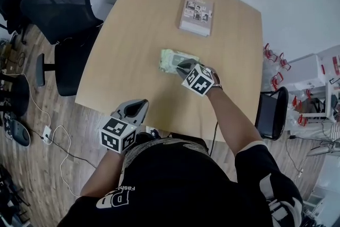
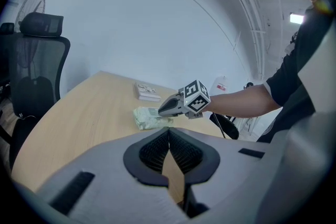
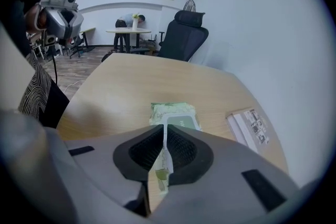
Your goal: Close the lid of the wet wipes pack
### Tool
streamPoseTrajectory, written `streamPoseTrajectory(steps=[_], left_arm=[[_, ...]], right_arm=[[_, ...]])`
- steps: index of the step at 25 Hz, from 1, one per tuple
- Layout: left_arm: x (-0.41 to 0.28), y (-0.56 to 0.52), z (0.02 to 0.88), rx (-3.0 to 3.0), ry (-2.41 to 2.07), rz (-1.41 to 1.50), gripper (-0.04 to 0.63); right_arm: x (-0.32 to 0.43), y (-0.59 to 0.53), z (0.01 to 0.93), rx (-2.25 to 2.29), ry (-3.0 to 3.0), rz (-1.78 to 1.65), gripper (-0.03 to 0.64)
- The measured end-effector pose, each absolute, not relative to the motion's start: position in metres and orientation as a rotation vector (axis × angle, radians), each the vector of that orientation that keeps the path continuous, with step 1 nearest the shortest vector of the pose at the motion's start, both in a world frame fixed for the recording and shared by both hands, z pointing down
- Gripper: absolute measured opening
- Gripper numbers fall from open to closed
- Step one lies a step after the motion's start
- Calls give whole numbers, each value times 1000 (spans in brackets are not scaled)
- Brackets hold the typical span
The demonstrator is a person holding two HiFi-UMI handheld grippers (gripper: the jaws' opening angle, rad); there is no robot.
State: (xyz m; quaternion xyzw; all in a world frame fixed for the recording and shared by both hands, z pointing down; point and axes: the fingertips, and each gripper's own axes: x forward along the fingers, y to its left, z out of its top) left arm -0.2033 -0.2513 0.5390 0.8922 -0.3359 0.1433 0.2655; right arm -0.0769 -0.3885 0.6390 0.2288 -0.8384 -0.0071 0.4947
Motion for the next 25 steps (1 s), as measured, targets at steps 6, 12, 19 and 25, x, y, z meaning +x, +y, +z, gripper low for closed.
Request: streamPoseTrajectory(steps=[6,12,19,25], left_arm=[[-184,-250,531,2471,-838,392,18],[-159,-246,514,2520,-811,359,18],[-130,-234,490,2532,-886,302,18],[-99,-217,473,2500,-996,253,18]], right_arm=[[-72,-368,595,698,-2138,1,6],[-54,-329,559,817,-2257,134,5],[-16,-276,522,904,-2412,272,5],[13,-245,493,874,-2562,401,5]])
